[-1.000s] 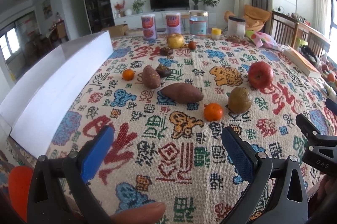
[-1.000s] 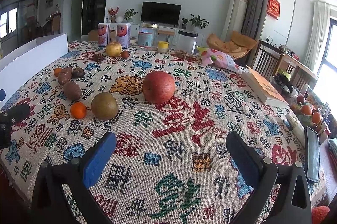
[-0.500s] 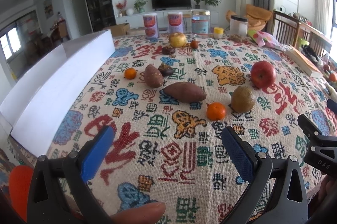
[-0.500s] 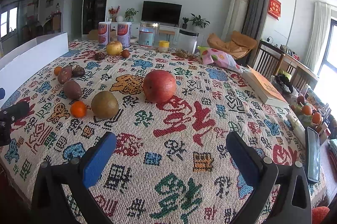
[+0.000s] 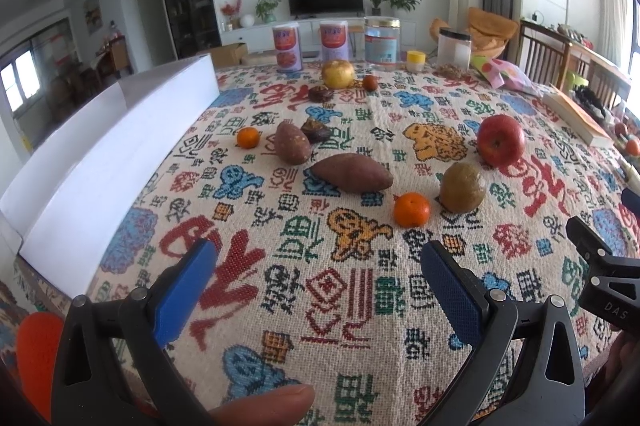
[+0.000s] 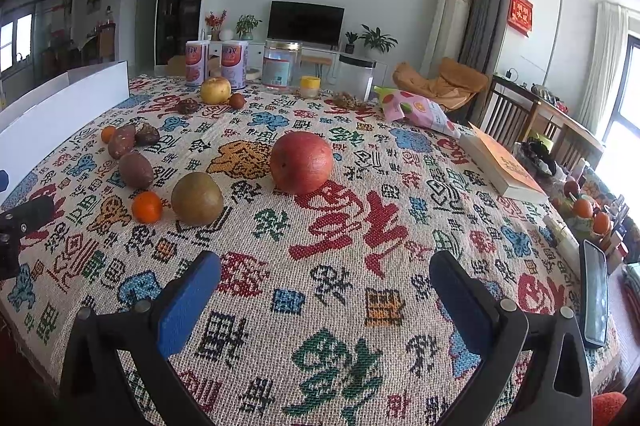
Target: Organize fruits
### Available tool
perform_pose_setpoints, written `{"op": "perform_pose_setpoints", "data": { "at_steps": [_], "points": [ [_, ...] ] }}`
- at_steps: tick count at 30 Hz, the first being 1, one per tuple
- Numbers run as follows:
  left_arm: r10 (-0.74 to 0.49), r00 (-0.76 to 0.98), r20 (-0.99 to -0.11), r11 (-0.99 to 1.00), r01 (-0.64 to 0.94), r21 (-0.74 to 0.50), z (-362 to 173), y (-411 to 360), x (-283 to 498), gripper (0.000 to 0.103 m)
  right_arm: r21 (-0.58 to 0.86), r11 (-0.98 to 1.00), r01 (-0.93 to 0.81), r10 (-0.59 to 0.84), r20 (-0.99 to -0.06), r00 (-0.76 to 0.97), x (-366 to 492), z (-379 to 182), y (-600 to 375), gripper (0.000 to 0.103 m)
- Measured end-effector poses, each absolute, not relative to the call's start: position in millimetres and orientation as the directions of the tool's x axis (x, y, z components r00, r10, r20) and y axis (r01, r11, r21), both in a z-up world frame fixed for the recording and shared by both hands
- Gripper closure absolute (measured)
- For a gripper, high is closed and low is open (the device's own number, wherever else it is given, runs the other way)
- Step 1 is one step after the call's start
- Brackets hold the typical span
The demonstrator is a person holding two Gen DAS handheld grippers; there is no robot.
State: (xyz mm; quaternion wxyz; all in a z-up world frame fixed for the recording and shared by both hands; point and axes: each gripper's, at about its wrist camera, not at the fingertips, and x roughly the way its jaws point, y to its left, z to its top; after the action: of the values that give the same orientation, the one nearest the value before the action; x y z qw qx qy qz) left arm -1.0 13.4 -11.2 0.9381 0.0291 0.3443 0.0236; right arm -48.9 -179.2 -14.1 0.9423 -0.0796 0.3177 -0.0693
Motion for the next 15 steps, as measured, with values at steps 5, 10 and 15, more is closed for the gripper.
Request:
{"op": "perform_pose_setpoints", "data": {
  "at_steps": [5,10,15],
  "points": [
    [0.064,0.762,-0.645,0.997,-0.024,0.070,-11.2,13.6,-1.1,0.001,-0.196,0.978,0.078,-0.181,-0.592,0.785,-48.4,-15.4,-180.1,0.000],
    [0.066,0.762,-0.644,0.997,-0.027,0.070,-11.0,14.0,-1.5,0.001,-0.196,0.977,0.078,-0.182,-0.593,0.785,-48.3,-15.1,-179.8,0.000],
    [0.067,0.764,-0.642,0.997,-0.030,0.068,-10.1,15.2,-1.6,0.001,-0.196,0.977,0.078,-0.182,-0.592,0.785,-48.3,-15.1,-179.9,0.000]
  ]
}}
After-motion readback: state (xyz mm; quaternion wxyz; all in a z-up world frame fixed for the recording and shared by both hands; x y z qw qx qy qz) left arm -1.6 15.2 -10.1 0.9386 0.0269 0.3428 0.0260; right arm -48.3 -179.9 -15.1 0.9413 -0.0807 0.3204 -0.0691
